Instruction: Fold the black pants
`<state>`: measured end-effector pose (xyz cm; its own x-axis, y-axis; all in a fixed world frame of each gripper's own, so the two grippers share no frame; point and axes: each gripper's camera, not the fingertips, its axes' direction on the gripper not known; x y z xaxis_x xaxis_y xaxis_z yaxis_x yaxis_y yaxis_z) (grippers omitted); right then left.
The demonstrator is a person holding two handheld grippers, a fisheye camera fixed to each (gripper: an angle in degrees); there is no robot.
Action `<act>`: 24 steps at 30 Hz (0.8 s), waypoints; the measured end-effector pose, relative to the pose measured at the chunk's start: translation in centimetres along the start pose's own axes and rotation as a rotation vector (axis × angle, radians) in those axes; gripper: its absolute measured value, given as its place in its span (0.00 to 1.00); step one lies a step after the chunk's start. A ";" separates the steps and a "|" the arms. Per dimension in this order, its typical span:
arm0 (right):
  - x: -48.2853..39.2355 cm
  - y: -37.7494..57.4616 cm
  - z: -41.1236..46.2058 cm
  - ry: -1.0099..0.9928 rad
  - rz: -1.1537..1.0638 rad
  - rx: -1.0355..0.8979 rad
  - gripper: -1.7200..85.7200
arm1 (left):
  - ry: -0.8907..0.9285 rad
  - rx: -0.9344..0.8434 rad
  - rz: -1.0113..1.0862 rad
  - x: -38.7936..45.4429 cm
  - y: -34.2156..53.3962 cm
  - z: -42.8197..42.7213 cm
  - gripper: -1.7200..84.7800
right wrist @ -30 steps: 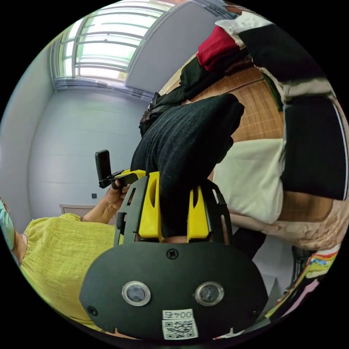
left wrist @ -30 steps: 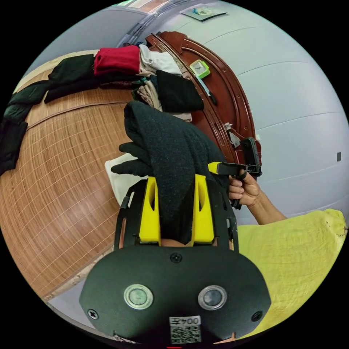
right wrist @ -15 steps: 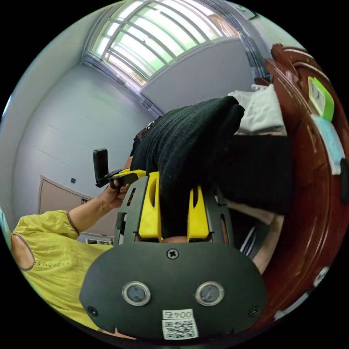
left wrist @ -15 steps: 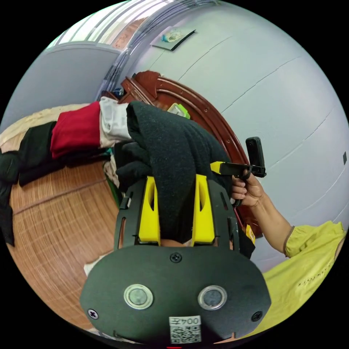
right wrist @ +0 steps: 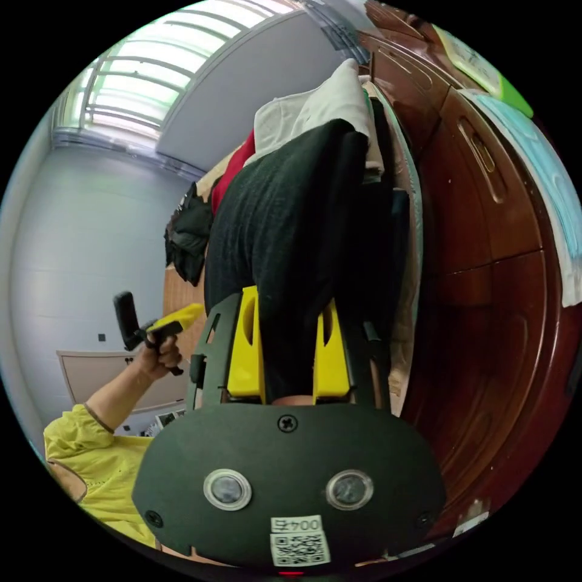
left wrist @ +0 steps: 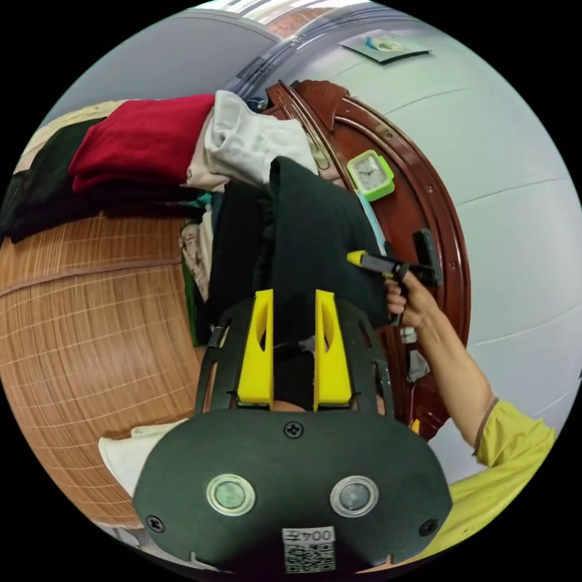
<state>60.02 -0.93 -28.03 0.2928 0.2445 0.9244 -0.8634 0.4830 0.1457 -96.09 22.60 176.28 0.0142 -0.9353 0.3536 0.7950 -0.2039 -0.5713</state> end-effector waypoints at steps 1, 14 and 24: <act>0.5 0.0 -0.7 -0.027 0.005 0.022 0.18 | -0.023 -0.022 0.021 0.0 1.6 -0.1 0.15; -3.6 20.2 -3.6 -0.353 -0.074 0.209 0.24 | -0.220 -0.239 -0.140 -12.2 26.8 -8.1 0.20; -1.7 33.7 15.1 -0.455 0.302 -0.008 0.32 | -0.198 -0.422 -0.121 -18.2 35.7 -3.0 0.23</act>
<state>24.18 2.22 -19.40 -0.1769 -0.0140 0.9841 -0.8777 0.4547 -0.1513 -69.78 31.44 147.23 0.0846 -0.8331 0.5466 0.4829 -0.4455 -0.7538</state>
